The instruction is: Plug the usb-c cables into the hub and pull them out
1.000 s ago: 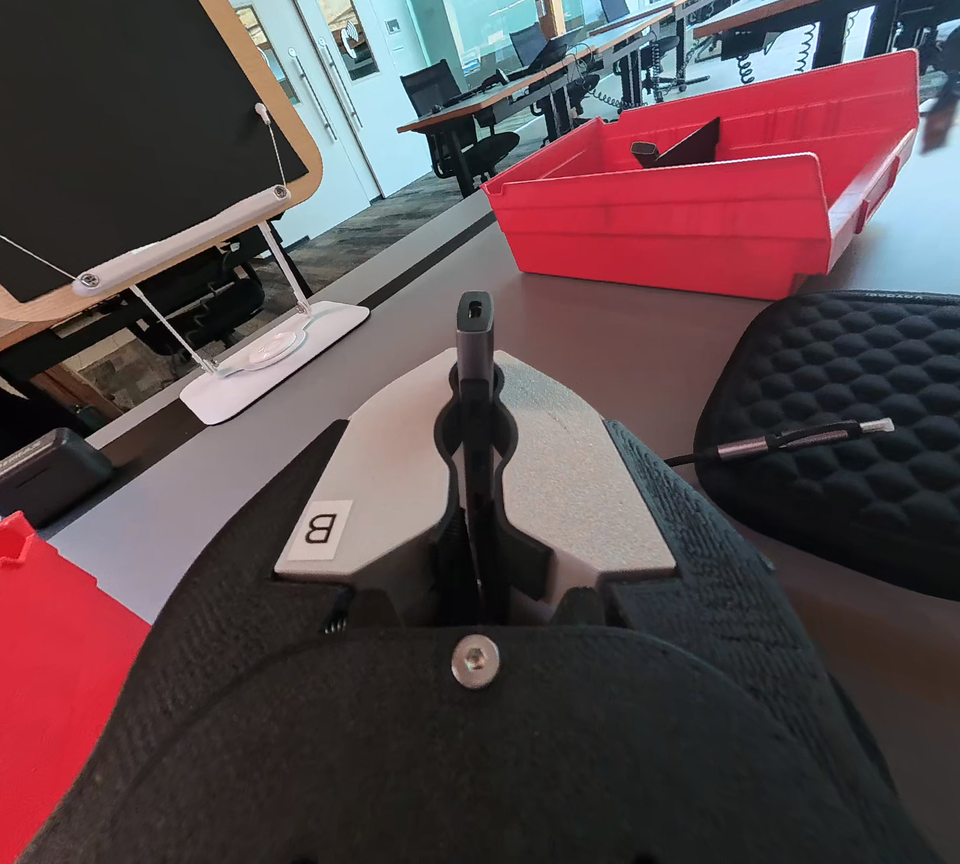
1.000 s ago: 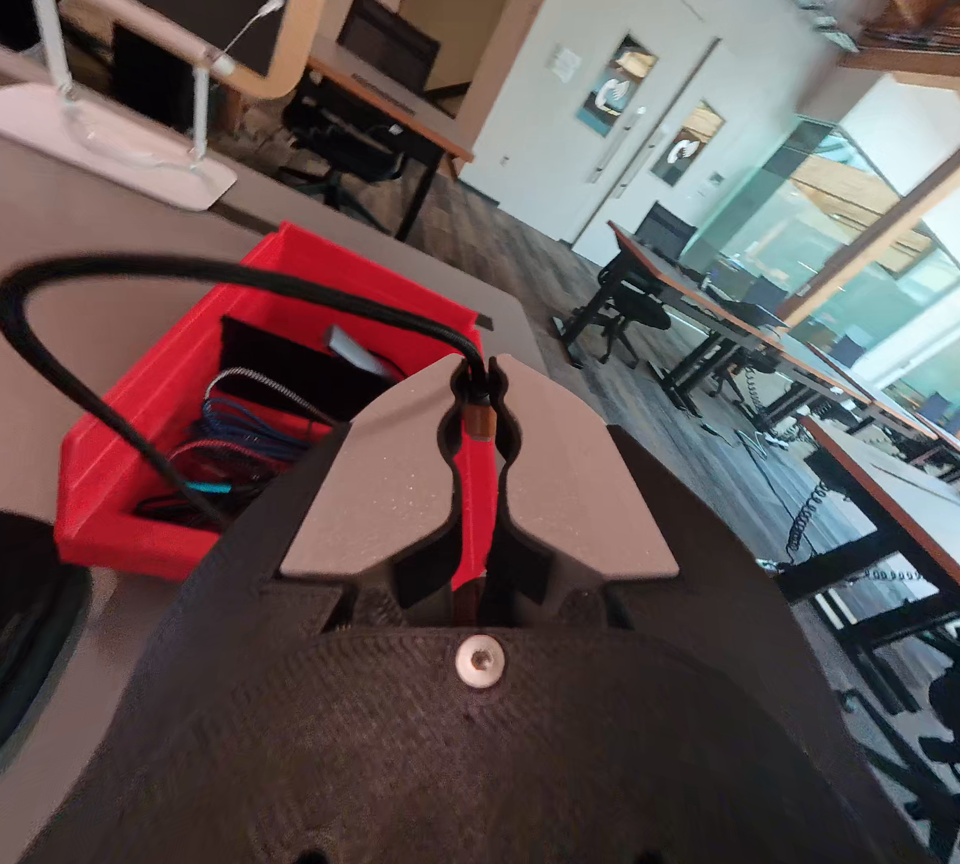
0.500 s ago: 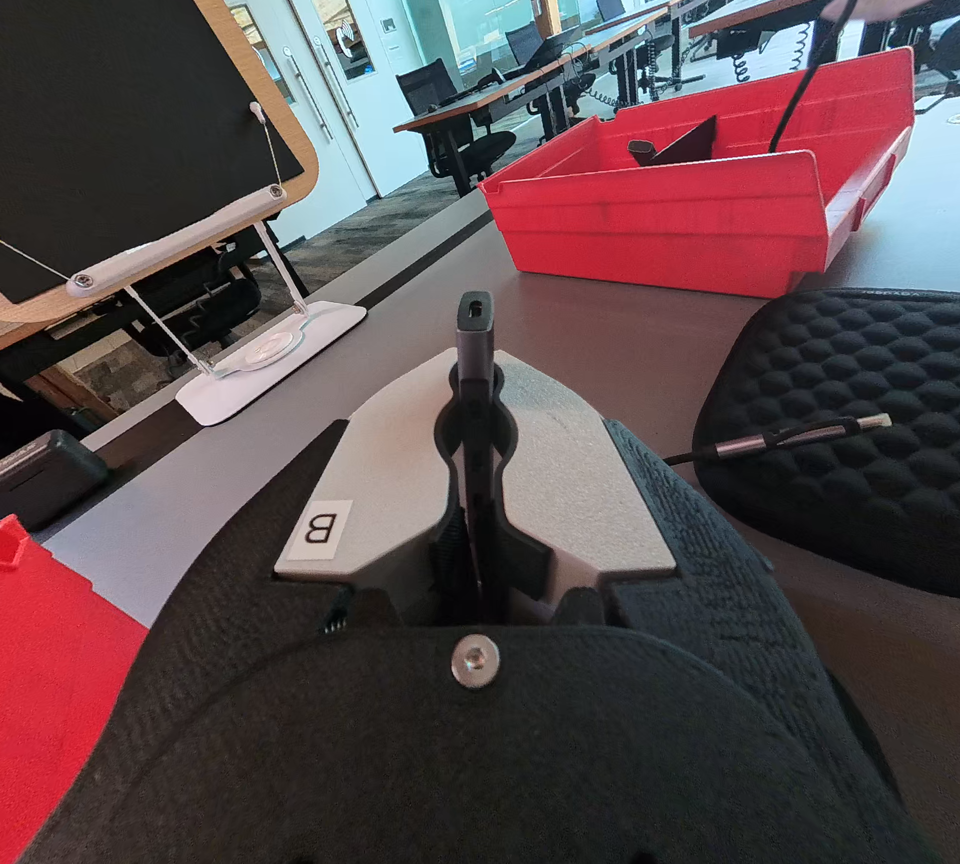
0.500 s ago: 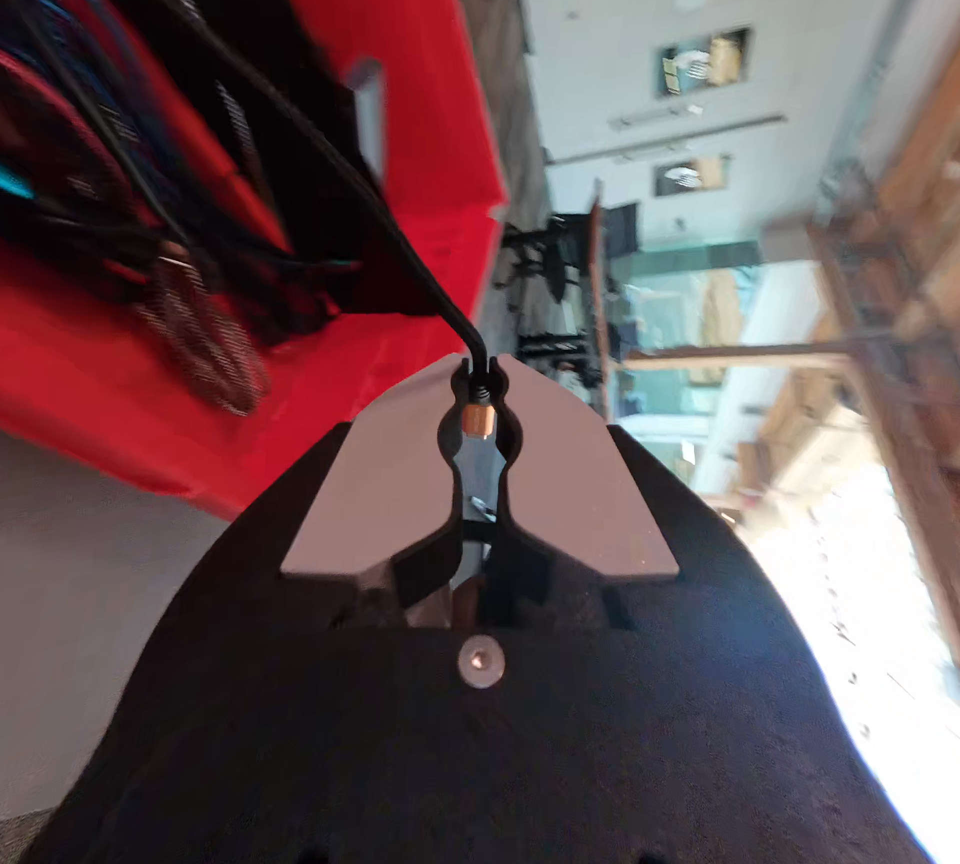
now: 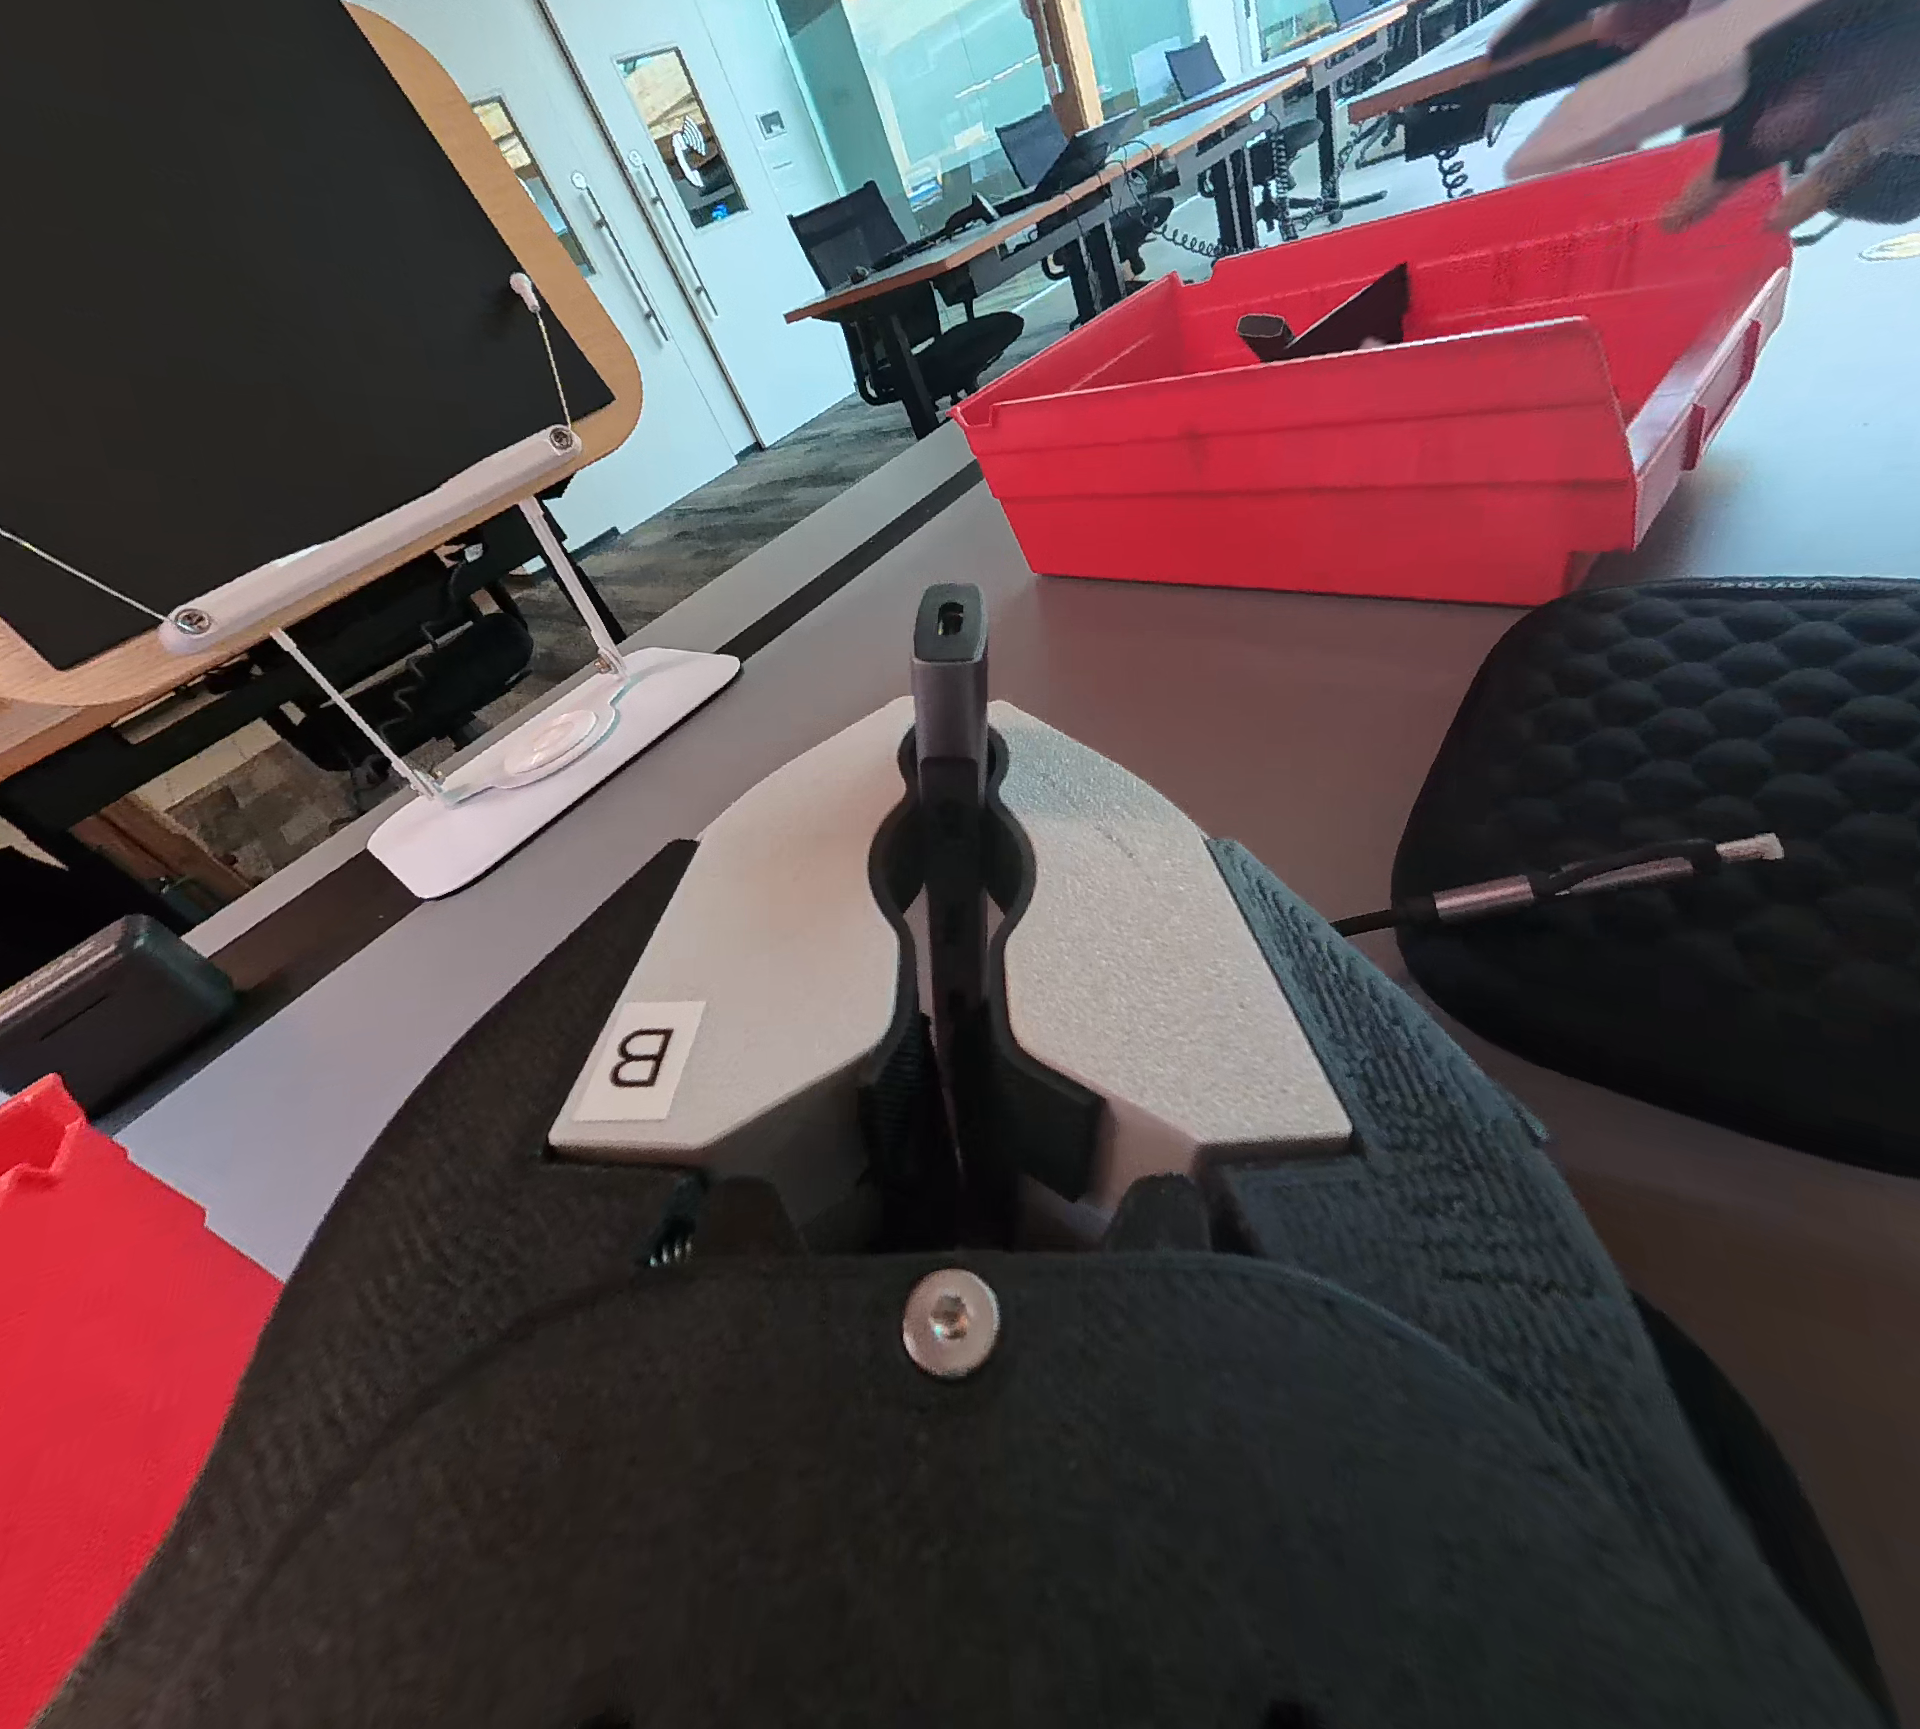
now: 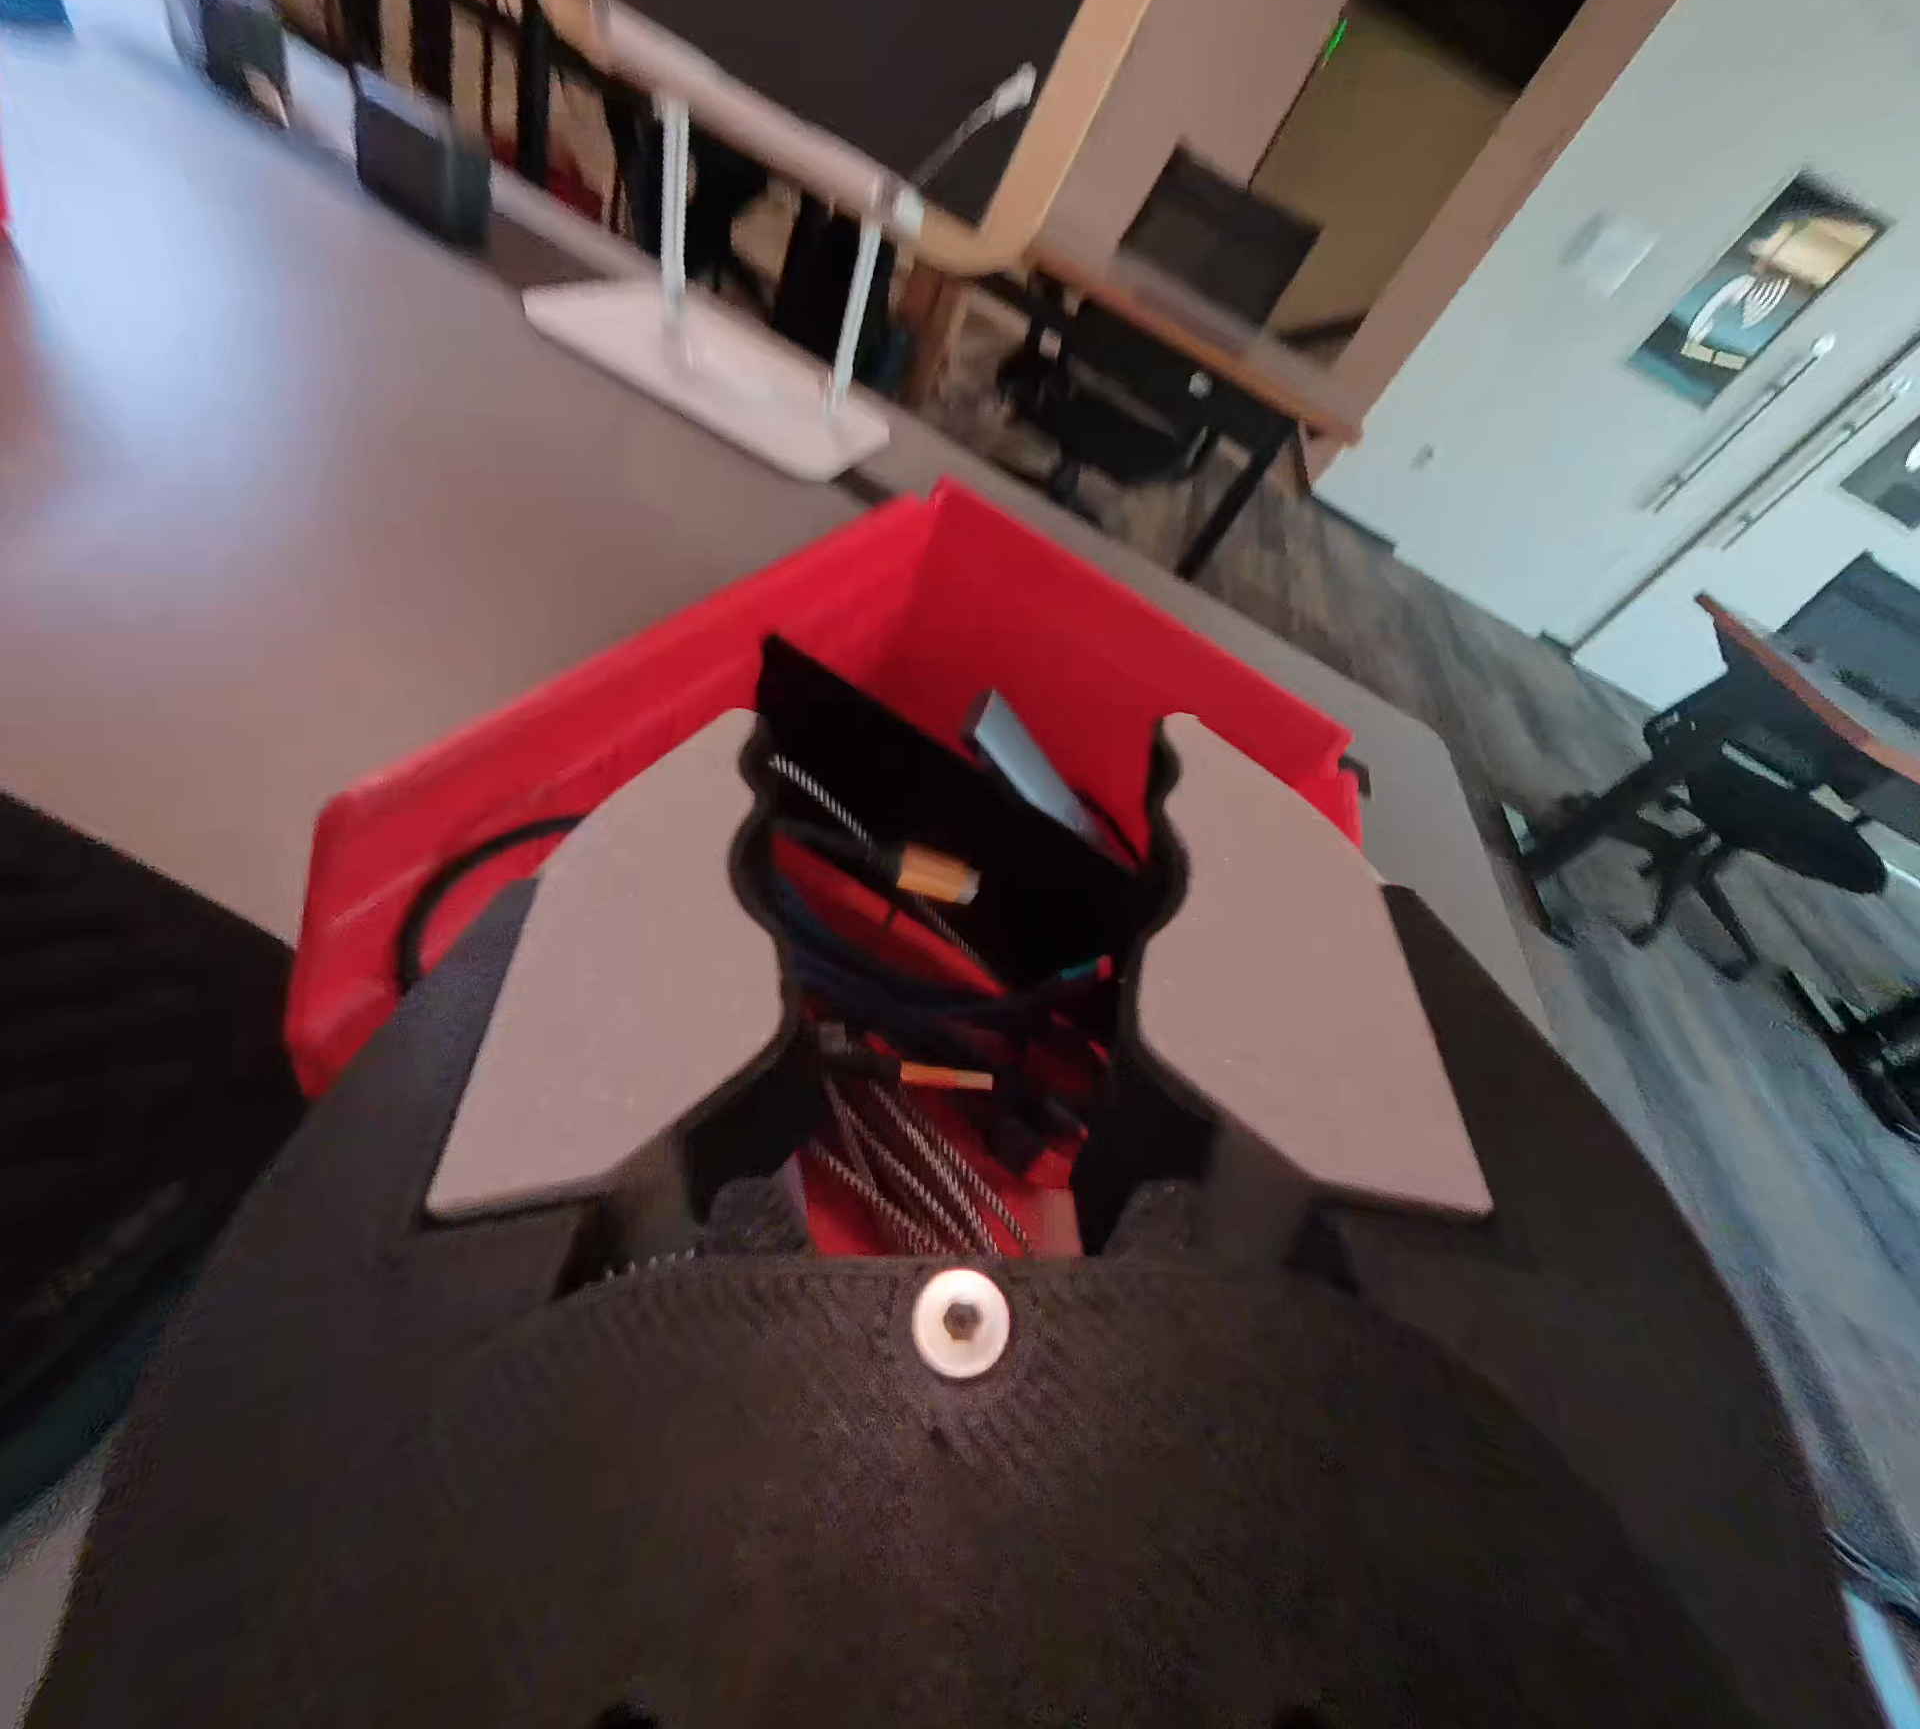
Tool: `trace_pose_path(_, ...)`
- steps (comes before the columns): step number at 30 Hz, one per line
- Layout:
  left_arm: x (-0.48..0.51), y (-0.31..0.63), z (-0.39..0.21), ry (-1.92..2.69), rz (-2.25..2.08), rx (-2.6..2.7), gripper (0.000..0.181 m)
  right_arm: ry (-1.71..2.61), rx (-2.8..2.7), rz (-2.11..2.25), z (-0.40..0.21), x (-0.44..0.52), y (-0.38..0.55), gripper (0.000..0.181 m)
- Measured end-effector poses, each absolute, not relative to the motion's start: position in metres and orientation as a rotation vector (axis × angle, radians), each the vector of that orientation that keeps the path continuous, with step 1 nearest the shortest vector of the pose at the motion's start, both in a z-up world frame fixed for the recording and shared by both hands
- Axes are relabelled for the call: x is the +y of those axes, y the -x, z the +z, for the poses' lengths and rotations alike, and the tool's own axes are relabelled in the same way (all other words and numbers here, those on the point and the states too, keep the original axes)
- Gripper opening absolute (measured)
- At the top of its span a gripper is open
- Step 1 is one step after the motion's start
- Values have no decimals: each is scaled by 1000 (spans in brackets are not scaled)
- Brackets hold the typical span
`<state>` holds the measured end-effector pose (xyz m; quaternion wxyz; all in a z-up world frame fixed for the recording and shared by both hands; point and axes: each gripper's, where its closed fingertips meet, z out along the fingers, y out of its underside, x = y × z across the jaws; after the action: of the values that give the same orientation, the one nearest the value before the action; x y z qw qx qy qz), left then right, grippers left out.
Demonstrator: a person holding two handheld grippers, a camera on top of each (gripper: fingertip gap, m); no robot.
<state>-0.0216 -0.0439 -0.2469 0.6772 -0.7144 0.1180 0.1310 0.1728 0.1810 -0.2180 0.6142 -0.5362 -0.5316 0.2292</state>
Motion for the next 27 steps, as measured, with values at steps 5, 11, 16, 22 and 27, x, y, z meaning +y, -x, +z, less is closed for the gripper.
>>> trace_pose_path(5, -45, 21, -242, 1566, 280, 264, 4, 1039, -1015, 772, -170, 155, -176, 121)
trace_pose_path(11, -54, 19, -225, 1436, -2, 158, 4, 720, -1083, 1418, -128, 27, -142, 112)
trace_pose_path(16, -72, 16, -198, 1196, -313, 92, 4, 659, -1450, 1528, -169, -79, -71, 97)
trace_pose_path(22, -94, 7, -175, 943, -703, 111, 5, 820, -1586, 1389, -231, -112, -2, 69)
trace_pose_path(27, -94, -1, -173, 941, -732, 154, 5, 715, -1540, 1012, -240, -105, 9, 44)
